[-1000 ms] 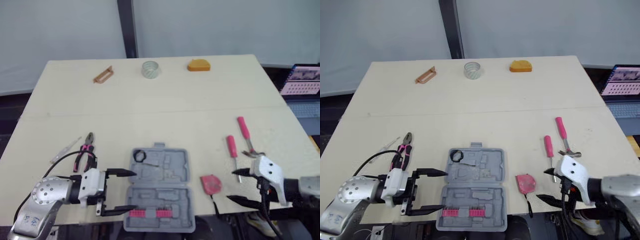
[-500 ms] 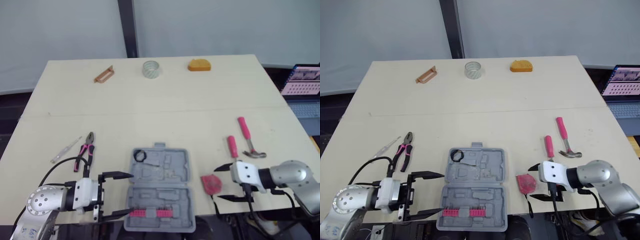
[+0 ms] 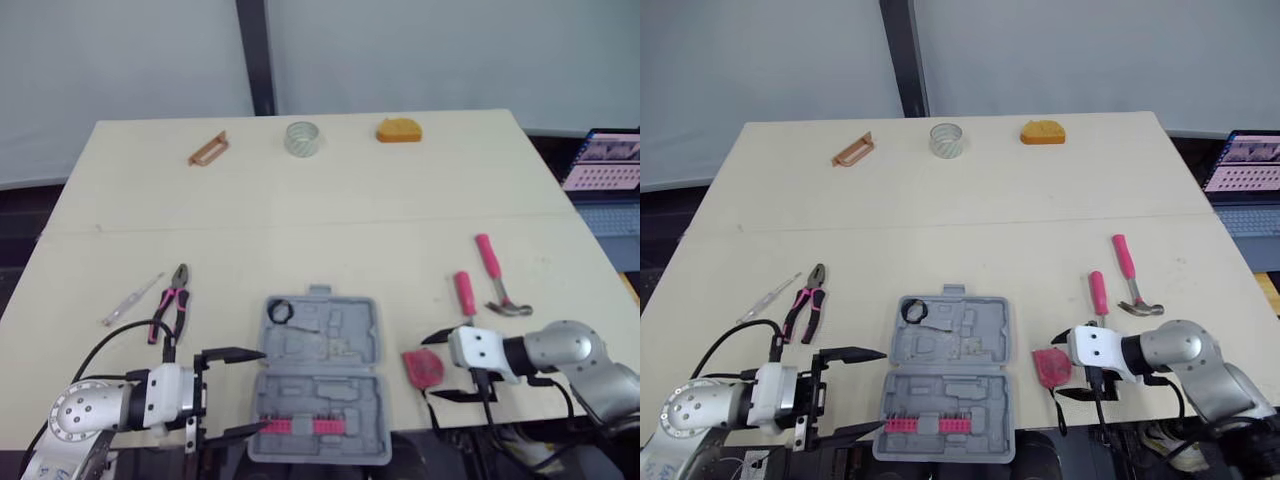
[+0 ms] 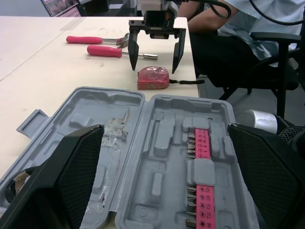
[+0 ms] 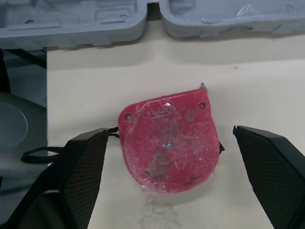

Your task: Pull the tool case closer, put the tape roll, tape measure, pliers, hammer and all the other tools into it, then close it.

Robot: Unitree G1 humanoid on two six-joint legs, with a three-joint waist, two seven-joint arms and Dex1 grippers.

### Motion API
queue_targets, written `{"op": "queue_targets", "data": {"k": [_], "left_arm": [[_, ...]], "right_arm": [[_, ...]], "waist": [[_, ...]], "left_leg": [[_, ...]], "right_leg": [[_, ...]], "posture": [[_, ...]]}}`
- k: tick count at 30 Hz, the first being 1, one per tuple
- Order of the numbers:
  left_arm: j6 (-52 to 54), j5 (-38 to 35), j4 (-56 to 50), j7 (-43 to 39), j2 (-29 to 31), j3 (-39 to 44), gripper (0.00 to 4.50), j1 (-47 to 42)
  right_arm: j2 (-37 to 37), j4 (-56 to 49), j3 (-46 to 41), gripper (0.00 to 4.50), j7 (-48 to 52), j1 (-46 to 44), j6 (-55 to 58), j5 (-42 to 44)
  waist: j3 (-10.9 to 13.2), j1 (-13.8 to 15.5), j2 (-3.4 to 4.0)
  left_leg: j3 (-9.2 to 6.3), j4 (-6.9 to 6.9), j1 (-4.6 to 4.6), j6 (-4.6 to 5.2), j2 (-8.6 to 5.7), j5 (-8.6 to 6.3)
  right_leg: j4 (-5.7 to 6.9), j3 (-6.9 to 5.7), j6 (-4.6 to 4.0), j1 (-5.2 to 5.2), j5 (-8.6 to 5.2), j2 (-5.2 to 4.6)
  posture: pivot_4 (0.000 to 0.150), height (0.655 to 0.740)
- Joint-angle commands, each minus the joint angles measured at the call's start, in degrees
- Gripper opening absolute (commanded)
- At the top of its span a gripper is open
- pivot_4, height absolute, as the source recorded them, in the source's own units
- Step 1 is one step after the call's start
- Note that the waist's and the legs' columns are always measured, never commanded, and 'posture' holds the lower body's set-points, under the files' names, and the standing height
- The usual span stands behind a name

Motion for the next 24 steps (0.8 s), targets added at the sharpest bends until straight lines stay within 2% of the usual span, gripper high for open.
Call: {"op": "queue_targets", "data": {"k": [1,21,22,23,24], "left_arm": [[-0.01,-0.74,-1.74,0.17,0.48,0.98,4.5,0.79],[-0.3,-0.6,-1.93,0.08,0.56,1.34,4.5,1.72],[-0.3,-0.58,-1.96,0.09,0.54,1.32,4.5,1.73],[-0.3,-0.57,-1.98,0.1,0.52,1.29,4.5,1.73],[-0.28,-0.56,-2.0,0.12,0.51,1.26,4.5,1.72]], "right_arm": [[0.42,1.04,0.25,4.45,0.14,-0.43,-0.49,-0.43],[3.25,4.96,1.81,4.45,-1.19,-2.17,0.39,-2.71],[3.26,5.04,1.8,3.93,-1.22,-2.18,0.34,-2.74],[3.27,5.07,1.79,3.67,-1.25,-2.18,0.38,-2.73],[3.26,5.07,1.8,3.21,-1.26,-2.16,0.43,-2.7]], "waist": [[0.0,0.03,0.0],[0.0,-0.06,0.0],[0.0,-0.06,0.0],[0.0,-0.05,0.0],[0.0,-0.01,0.0]], "left_leg": [[0.0,0.0,0.0,0.0,0.0,0.0],[0.0,0.0,0.01,0.0,0.0,0.0],[0.0,0.0,0.01,0.0,0.0,0.0],[0.0,0.0,0.01,0.0,0.0,0.0],[0.0,0.0,0.01,0.0,0.0,0.0]], "right_leg": [[0.0,0.0,0.0,0.0,0.0,0.0],[0.0,0.0,0.0,0.0,0.0,0.0],[0.0,0.0,0.0,0.01,0.0,0.0],[0.0,0.0,0.0,0.01,0.0,0.0],[0.0,0.0,0.0,0.0,0.0,0.0]], "posture": [[0.15,0.74],[0.15,0.74],[0.15,0.74],[0.15,0.74],[0.15,0.74]]}}
